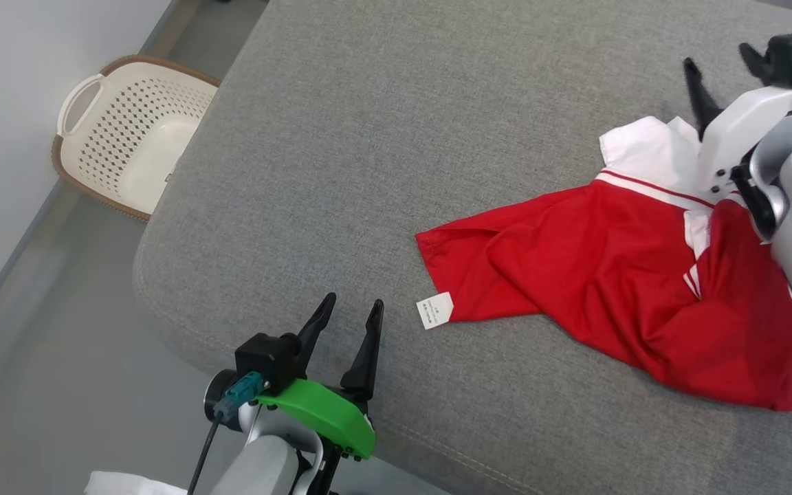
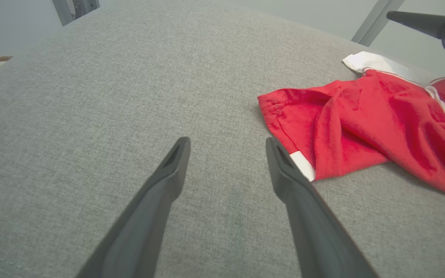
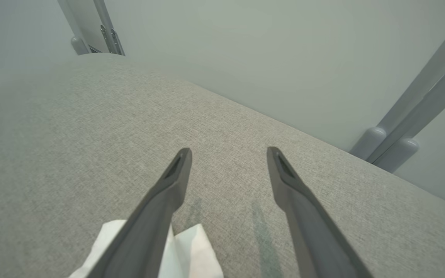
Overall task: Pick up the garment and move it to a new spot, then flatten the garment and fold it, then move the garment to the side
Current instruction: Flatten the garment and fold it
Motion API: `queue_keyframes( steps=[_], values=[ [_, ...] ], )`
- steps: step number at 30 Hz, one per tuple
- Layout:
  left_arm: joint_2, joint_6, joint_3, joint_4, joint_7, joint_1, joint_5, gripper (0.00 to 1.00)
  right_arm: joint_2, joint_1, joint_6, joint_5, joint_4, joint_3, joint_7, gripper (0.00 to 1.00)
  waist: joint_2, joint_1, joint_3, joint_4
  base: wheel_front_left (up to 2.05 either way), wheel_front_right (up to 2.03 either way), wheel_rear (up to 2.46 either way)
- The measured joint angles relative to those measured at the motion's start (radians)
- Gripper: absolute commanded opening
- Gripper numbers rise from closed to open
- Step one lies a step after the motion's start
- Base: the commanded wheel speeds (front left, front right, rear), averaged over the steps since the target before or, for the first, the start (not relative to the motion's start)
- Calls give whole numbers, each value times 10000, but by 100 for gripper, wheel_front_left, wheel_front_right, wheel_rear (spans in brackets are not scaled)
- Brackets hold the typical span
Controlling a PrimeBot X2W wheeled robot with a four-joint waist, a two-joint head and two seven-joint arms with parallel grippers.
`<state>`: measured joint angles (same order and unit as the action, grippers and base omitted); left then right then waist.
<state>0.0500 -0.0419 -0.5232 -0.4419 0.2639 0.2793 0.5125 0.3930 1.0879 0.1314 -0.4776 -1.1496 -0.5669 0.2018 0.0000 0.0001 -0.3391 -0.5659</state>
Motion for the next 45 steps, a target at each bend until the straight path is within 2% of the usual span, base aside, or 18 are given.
queue_keyframes(
  steps=[3,5,10,14,19,20,21,22,28,34,37,38,39,45],
  values=[
    [0,-6,-4,-100,0,-7,-27,100,-67,-515,0,-715,1020,-667,-251,100,0,0,121,119,0,0,0],
    [2,-21,-10,-171,0,-10,-25,100,13,-849,0,-1269,1755,-1304,-796,100,0,0,187,209,0,0,0],
    [0,-65,-128,-251,0,-5,27,100,784,-1457,0,-2545,2968,-2777,-2625,100,0,0,270,325,0,0,0],
    [0,-79,-199,-259,0,1,61,100,1371,-1535,0,-3020,3126,-3310,-3354,100,0,0,235,221,0,0,0],
    [2,-75,-207,-245,0,-1,98,100,1521,-1466,6,-3317,2917,-3685,-4126,100,0,0,160,13,0,0,0],
    [2,-69,-205,-230,0,-1,125,100,1526,-1425,4,-3413,2905,-3743,-4265,85,0,-1,143,-31,0,0,0],
    [2,-58,-190,-203,0,-2,140,100,1538,-1387,0,-3498,2905,-3802,-4328,24,0,-1,122,-68,0,0,0],
    [4,-35,-163,-173,0,-4,151,100,1557,-1336,0,-3507,2907,-3864,-4324,0,0,-1,93,-89,0,0,0],
    [2,-2,-17,21,2,-17,186,100,1538,-787,56,-3055,2209,-3942,-3411,0,0,-1,-35,-134,0,0,0],
    [0,12,2,253,2,-90,222,100,2054,706,2,-1618,-393,-3356,-1799,0,0,0,-193,-152,0,0,0],
    [2,12,-17,255,0,-114,222,100,1969,1039,0,-1329,-855,-3187,-1440,0,0,0,-244,-161,0,0,0],
    [0,12,-27,240,2,-132,222,100,1875,1061,0,-1331,-995,-3060,-1298,15,0,0,-246,-164,0,0,0],
    [0,12,-27,213,2,-144,222,100,1779,1049,2,-1333,-1101,-2934,-1156,100,0,0,-232,-164,0,0,0],
    [0,-79,-165,-98,0,-156,203,100,1145,558,2,-1569,-1310,-2220,-102,100,0,0,16,-30,0,0,0]
  ],
)
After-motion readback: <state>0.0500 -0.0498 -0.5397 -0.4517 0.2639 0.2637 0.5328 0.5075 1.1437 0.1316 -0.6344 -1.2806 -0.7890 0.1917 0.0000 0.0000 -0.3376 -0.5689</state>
